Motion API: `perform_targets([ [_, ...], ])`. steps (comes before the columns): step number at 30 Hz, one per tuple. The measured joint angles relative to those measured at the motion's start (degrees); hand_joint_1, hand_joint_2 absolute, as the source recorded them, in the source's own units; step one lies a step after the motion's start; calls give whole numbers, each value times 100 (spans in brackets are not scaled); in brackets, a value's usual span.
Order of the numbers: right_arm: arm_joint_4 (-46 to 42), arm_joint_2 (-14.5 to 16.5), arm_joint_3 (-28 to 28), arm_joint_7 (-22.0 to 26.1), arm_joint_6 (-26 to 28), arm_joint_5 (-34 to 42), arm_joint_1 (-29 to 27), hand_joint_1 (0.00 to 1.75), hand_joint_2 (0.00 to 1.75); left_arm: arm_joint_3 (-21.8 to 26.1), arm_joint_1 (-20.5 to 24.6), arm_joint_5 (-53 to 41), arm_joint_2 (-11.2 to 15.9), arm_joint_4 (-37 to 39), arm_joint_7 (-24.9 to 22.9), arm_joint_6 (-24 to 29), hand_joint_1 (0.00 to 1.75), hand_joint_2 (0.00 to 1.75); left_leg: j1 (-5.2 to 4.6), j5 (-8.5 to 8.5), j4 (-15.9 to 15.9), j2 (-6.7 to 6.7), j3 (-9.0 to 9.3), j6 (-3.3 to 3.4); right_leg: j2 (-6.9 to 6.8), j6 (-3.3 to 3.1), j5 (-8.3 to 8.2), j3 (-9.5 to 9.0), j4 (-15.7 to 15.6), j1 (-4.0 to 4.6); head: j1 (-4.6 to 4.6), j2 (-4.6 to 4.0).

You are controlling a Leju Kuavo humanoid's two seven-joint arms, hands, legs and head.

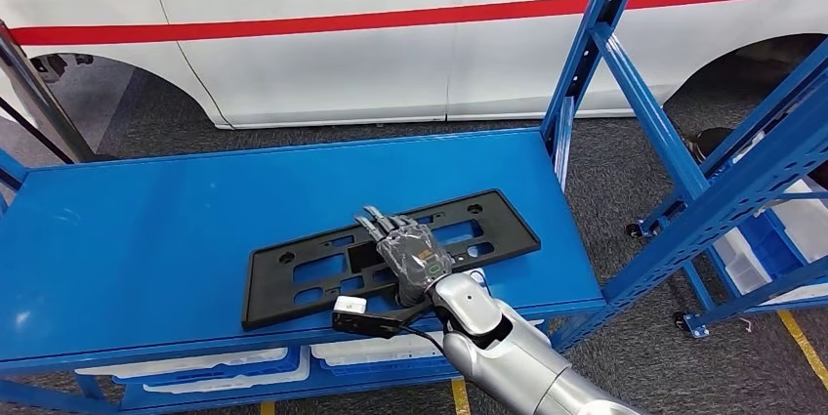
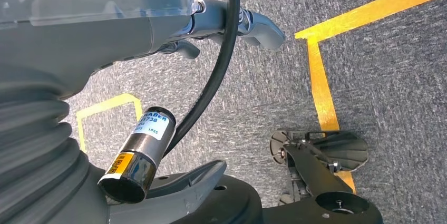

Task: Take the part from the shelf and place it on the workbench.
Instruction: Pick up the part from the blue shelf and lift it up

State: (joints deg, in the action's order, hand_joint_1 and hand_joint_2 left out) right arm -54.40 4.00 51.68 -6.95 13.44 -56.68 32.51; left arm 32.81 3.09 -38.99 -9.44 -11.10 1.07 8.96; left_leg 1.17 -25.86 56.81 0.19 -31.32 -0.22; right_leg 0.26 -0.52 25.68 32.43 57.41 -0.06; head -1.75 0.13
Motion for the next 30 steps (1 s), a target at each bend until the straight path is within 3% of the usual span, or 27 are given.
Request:
perform_targets([
  [5, 76, 0, -3, 1, -25, -1, 2, 0, 175, 8, 0, 2, 0, 0, -4, -1, 0, 175, 0, 0, 0, 0, 0, 0, 0, 0, 0, 0, 0, 0, 0, 0],
  [9, 116, 0, -13, 0, -45, -1, 10, 171, 175, 26, -1, 5, 0, 0, -4, 0, 0, 175, 0, 0, 0, 0, 0, 0, 0, 0, 0, 0, 0, 0, 0, 0],
  [30, 196, 2, -24, 3, -146, -22, 95, 175, 175, 55, -2, -5, 0, 0, -56, 0, 0, 175, 0, 0, 0, -1, 2, 0, -1, 0, 0, -4, 0, 0, 0, 0],
])
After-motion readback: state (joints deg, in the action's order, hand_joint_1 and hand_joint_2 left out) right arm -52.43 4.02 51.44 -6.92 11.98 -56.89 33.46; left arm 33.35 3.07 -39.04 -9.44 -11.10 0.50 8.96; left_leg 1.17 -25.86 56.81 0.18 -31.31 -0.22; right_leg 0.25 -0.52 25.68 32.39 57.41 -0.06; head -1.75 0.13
